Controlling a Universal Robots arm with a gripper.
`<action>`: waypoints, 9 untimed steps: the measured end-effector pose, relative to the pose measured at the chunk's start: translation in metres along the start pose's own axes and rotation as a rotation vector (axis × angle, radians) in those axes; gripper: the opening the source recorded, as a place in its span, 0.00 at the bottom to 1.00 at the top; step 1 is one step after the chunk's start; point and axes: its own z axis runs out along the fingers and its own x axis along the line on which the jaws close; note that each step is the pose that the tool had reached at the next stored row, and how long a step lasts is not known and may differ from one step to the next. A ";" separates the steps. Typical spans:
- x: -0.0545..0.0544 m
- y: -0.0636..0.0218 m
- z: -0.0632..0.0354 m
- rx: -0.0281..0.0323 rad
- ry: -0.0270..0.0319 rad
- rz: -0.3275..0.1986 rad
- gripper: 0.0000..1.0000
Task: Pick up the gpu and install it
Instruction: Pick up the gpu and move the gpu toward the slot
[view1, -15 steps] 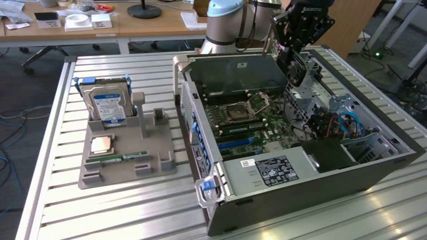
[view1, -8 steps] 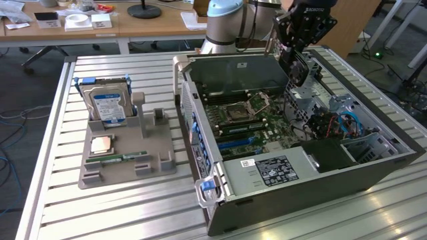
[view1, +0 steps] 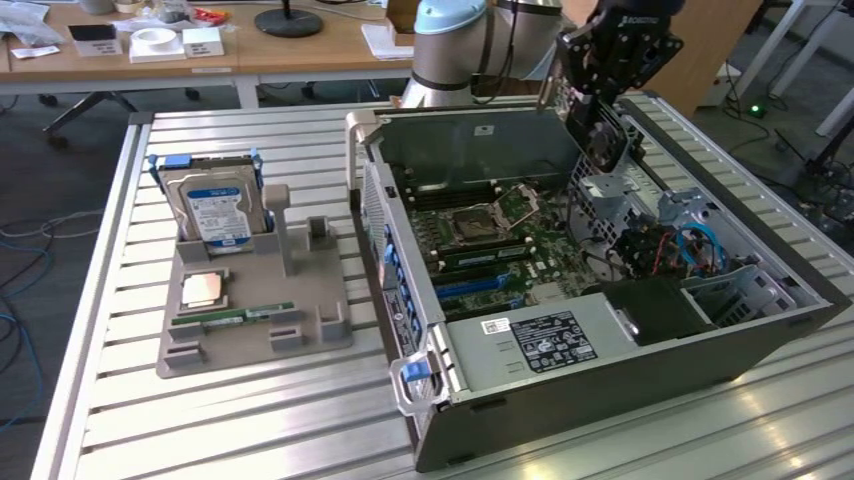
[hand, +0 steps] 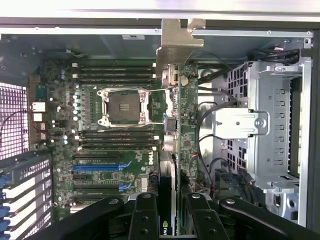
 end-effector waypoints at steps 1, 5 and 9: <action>-0.001 0.0000 0.0001 0.0000 0.0000 0.000 0.26; -0.007 0.0002 0.0006 0.0000 0.0000 0.000 0.26; -0.014 0.0004 0.0011 -0.0002 -0.0001 0.000 0.26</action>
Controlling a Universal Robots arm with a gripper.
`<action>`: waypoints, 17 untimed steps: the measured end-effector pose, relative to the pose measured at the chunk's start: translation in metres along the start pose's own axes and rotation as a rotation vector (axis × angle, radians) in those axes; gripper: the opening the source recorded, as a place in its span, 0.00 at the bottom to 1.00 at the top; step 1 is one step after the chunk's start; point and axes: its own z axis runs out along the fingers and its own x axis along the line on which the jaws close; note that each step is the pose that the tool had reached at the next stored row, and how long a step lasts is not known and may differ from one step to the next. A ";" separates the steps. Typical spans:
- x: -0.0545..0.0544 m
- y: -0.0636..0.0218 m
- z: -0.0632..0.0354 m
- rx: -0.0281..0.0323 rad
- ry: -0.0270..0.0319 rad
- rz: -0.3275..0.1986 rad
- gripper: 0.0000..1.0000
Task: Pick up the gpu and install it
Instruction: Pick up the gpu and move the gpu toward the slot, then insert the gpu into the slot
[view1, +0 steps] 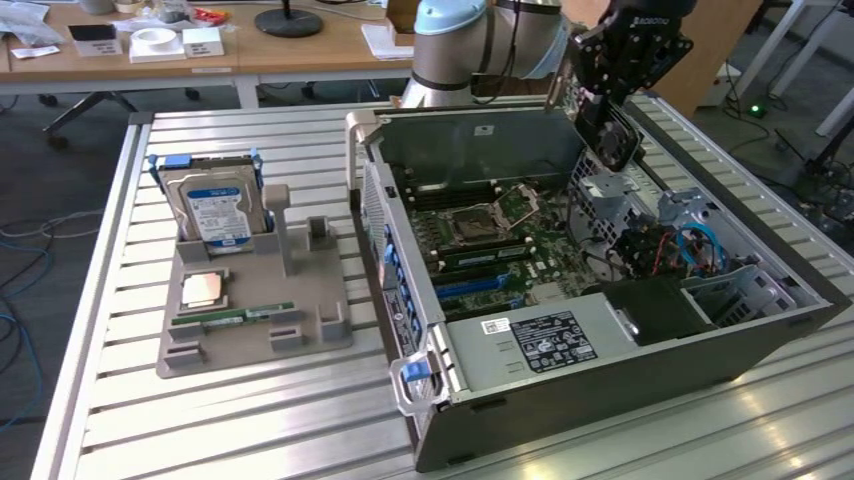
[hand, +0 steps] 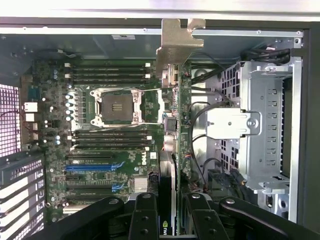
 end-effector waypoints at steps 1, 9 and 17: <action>-0.002 0.0000 0.0001 -0.0001 0.0000 0.000 0.26; -0.015 0.0004 0.0007 0.0002 0.0000 0.000 0.26; -0.015 0.0004 0.0007 0.0002 0.0001 0.000 0.26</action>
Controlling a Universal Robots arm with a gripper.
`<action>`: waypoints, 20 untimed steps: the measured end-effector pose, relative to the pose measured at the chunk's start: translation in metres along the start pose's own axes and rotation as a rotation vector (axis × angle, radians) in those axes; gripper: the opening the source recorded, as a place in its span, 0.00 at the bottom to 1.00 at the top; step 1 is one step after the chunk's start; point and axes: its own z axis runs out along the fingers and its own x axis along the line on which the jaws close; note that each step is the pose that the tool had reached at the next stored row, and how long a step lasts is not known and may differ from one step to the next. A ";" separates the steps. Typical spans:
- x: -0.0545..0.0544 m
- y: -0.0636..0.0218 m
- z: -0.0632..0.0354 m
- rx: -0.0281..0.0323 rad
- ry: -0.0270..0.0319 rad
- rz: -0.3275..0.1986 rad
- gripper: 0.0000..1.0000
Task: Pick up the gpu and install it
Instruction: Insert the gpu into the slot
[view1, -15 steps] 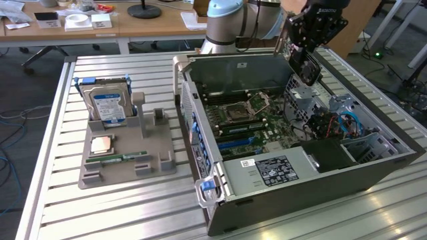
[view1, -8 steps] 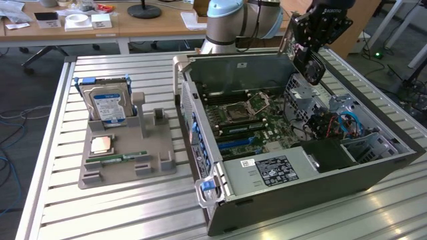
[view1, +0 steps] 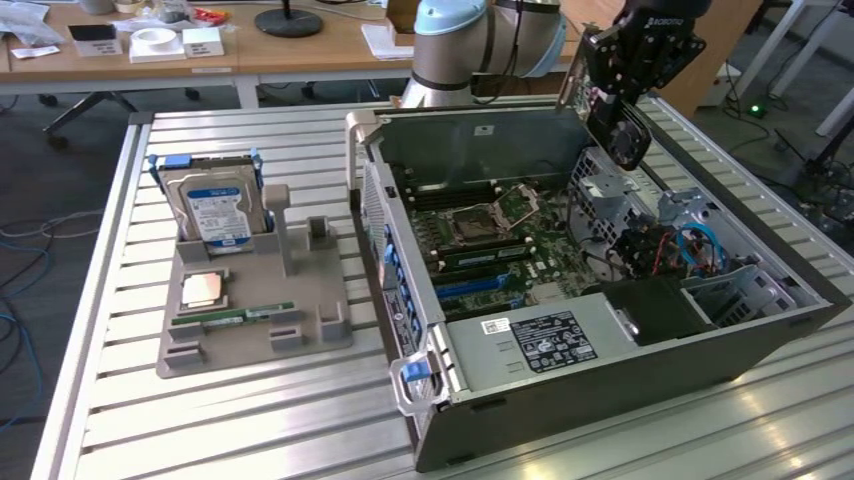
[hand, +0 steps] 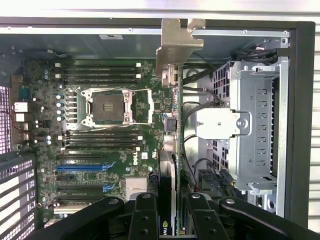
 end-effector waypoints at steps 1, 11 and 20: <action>0.000 0.0000 0.0000 0.0000 0.0000 0.000 0.26; 0.000 0.0000 0.0000 -0.0001 0.0000 -0.001 0.26; 0.000 0.0000 0.0002 -0.0020 0.0024 -0.074 0.26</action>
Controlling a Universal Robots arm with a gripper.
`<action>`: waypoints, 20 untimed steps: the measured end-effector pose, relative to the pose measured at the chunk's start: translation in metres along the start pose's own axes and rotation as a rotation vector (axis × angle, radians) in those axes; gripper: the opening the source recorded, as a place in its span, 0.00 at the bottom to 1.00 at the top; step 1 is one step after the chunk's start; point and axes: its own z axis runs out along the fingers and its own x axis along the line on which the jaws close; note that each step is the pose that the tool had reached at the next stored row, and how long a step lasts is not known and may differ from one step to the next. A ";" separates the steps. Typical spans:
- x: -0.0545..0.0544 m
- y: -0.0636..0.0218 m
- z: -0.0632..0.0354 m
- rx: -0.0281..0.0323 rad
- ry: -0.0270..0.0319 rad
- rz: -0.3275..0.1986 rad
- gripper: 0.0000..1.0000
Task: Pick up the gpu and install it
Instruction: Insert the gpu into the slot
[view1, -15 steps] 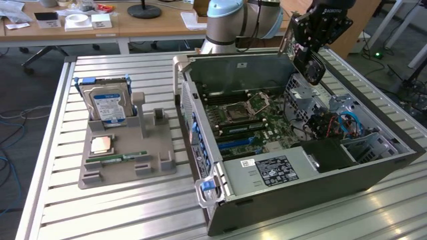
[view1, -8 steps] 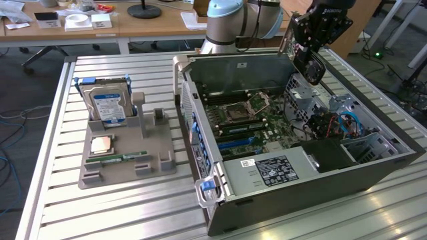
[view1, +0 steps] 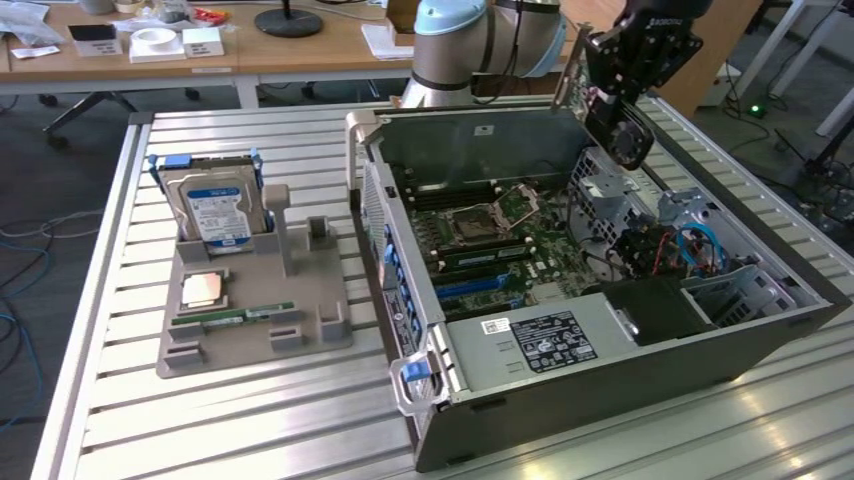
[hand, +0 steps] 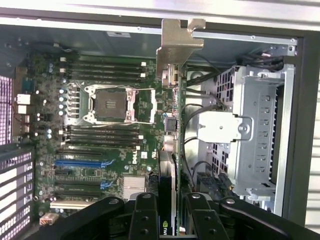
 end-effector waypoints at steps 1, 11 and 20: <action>0.000 0.0000 0.0000 -0.0004 0.0004 -0.014 0.26; 0.000 0.0000 0.0005 -0.0041 0.0050 -0.155 0.26; 0.000 0.0000 0.0007 -0.0076 0.0093 -0.288 0.26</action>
